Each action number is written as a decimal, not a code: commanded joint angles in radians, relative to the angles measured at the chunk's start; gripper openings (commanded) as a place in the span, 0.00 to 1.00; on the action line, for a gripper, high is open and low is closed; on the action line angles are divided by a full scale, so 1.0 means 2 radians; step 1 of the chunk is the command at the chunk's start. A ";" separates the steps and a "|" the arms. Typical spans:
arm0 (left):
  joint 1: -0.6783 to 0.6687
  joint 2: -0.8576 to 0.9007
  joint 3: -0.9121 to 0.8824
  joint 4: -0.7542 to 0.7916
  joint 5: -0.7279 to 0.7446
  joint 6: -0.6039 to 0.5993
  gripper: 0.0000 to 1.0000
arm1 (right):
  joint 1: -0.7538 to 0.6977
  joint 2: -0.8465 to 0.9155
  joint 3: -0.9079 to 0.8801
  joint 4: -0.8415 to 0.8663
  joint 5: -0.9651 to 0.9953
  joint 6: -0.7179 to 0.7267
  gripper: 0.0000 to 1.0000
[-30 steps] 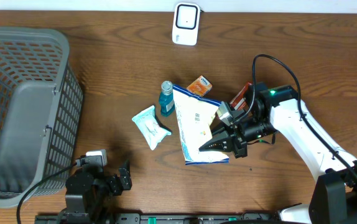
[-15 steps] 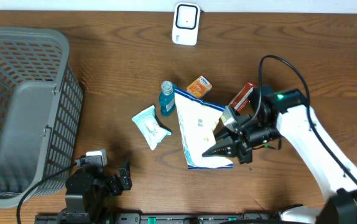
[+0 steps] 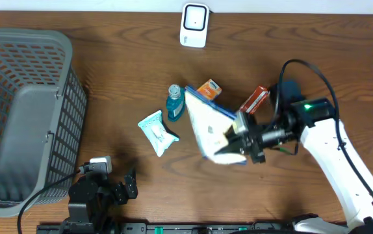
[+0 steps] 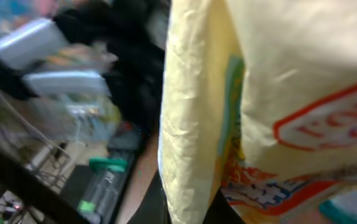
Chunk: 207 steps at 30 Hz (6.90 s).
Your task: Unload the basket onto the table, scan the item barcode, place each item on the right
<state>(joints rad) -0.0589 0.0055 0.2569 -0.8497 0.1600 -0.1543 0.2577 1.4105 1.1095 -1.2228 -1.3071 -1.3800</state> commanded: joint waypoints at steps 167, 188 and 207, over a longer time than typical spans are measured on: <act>0.002 -0.001 -0.003 -0.018 0.008 0.000 0.99 | 0.076 0.418 0.336 -0.017 0.734 1.165 0.61; 0.002 -0.001 -0.003 -0.018 0.008 0.000 0.99 | 0.070 0.499 0.348 -0.063 0.729 1.114 0.01; 0.002 -0.001 -0.003 -0.018 0.008 0.000 0.99 | 0.068 0.308 0.344 0.036 0.385 0.846 0.01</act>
<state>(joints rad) -0.0589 0.0055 0.2573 -0.8501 0.1631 -0.1543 0.3965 2.0068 1.8099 -1.1721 -0.3237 0.4721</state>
